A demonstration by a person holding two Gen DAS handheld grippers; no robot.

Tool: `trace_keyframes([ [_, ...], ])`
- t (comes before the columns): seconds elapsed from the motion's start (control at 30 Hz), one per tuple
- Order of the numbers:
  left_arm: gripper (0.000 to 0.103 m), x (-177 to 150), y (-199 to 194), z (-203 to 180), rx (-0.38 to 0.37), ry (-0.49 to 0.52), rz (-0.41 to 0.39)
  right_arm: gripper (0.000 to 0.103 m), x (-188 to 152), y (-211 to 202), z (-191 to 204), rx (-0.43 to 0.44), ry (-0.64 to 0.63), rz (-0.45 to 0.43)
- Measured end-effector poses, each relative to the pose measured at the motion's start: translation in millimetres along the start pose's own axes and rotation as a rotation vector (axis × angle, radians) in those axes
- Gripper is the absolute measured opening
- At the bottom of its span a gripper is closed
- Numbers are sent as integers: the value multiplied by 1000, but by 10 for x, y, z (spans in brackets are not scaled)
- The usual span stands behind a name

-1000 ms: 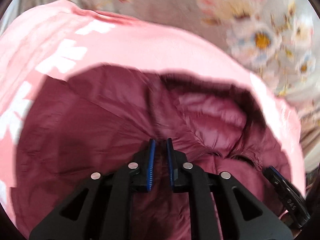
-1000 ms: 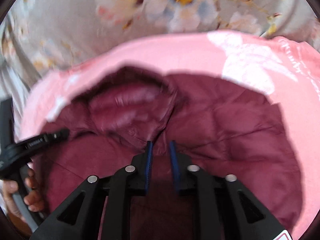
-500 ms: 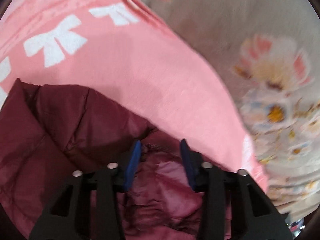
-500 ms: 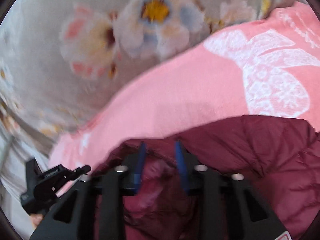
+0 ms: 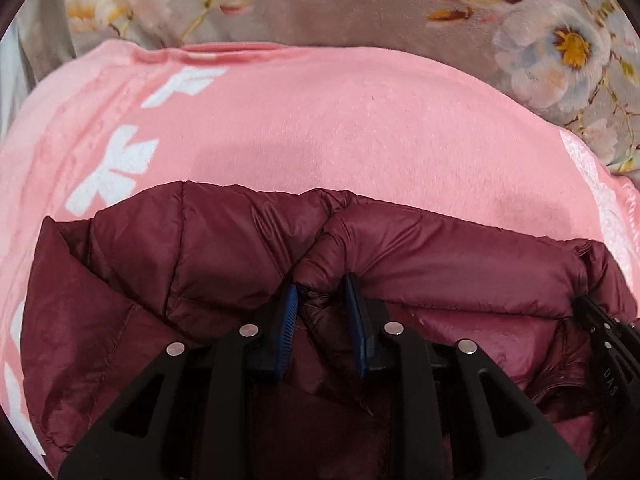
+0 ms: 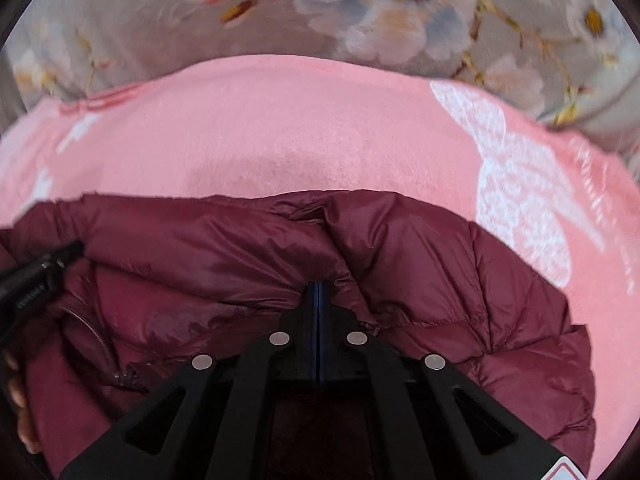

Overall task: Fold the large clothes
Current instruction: 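Lift the hem with both tools and fold it toward the collar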

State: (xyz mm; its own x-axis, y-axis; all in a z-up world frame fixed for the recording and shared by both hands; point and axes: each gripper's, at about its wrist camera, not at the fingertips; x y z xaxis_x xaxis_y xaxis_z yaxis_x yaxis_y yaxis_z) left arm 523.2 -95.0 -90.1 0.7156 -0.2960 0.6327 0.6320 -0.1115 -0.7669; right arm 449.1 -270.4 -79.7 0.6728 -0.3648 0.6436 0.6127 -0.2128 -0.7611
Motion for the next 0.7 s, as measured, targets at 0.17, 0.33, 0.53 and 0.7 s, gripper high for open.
trace_keyframes([
  [0.17,24,-3,8,-38,35,24,-21,2,-45,43,141,-89,-81,-40],
  [0.33,24,7,26,-71,53,35,-23,5,-69,71,200,-128,-125,-51],
  [0.53,24,2,32,-89,62,41,-22,7,-82,84,225,-137,-139,-58],
  [0.7,24,1,35,-89,64,43,-22,7,-97,78,225,-128,-131,-58],
])
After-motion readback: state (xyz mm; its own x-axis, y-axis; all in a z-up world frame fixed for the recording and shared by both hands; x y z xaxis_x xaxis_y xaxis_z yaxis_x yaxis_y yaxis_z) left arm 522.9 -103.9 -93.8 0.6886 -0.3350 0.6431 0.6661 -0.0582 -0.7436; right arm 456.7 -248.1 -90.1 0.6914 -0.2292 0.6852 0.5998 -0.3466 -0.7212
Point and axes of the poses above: each gripper's, at about its wrist camera, not at the fingertips, and y roughly the way its jaws point, z to its left, x to its top, and after that the axes turned 13 degrees about y, right-handed
